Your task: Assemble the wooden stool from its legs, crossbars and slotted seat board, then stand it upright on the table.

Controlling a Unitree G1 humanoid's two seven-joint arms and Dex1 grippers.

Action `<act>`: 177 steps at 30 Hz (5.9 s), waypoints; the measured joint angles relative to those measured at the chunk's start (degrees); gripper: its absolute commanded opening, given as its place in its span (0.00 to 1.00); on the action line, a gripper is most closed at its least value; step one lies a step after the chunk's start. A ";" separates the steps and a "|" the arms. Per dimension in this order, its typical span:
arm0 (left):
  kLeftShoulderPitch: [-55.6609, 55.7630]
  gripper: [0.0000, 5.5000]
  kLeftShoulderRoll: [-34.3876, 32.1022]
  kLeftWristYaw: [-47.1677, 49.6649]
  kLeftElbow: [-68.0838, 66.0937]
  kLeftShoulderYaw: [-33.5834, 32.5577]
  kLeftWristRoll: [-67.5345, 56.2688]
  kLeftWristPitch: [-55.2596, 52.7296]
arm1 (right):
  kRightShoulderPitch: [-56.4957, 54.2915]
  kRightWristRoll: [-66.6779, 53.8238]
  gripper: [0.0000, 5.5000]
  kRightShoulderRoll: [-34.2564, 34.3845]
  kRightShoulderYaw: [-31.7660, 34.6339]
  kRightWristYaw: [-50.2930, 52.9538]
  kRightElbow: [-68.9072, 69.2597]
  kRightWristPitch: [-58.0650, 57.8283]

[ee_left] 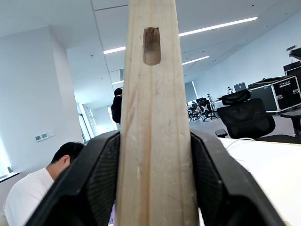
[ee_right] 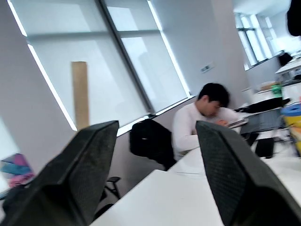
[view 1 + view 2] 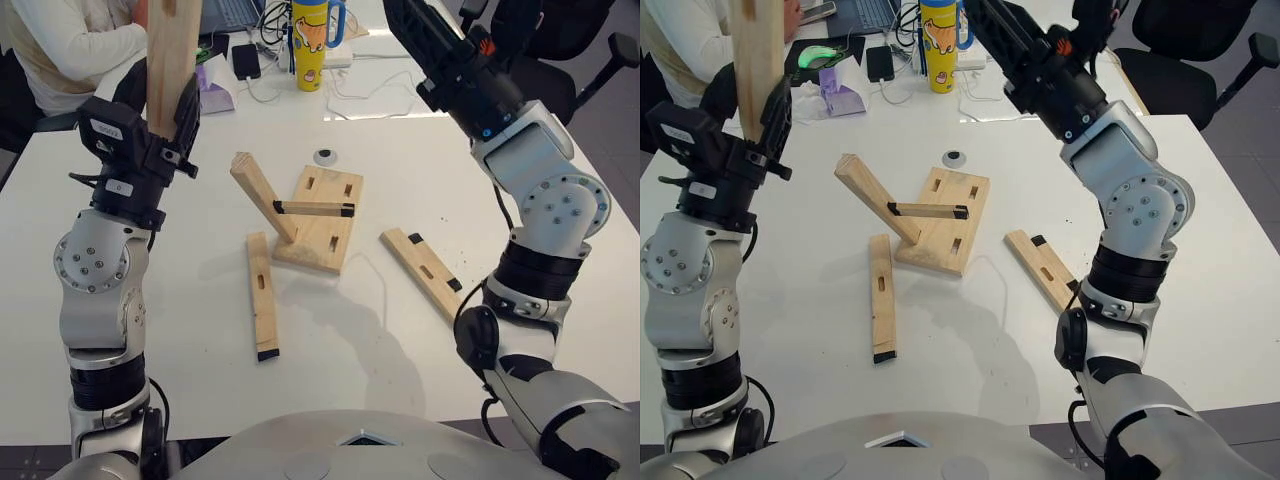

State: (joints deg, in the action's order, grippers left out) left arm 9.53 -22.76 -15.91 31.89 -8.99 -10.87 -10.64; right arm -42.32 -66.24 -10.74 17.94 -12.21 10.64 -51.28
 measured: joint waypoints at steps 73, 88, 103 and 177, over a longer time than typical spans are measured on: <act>-1.52 0.55 0.64 -3.14 -2.42 -1.91 -7.28 -11.15 | -0.37 5.83 0.18 -11.59 -1.05 14.64 -6.85 12.13; -3.91 0.55 6.13 12.94 5.22 -3.89 -33.13 -36.80 | 6.99 25.55 0.18 -12.41 -7.10 8.17 -1.79 15.99; -0.54 0.24 9.85 16.78 0.85 0.94 -26.96 -36.04 | 7.10 30.63 0.18 -9.68 -7.42 6.16 -0.32 16.47; 18.37 0.19 33.11 30.88 -23.44 7.18 3.15 -18.97 | 8.71 54.36 0.18 10.24 -17.98 15.58 -2.23 11.83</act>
State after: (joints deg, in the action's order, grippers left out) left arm 27.91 10.35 14.97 8.45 -1.81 -7.72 -29.60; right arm -33.61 -11.88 -0.50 -0.05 3.36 8.41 -39.45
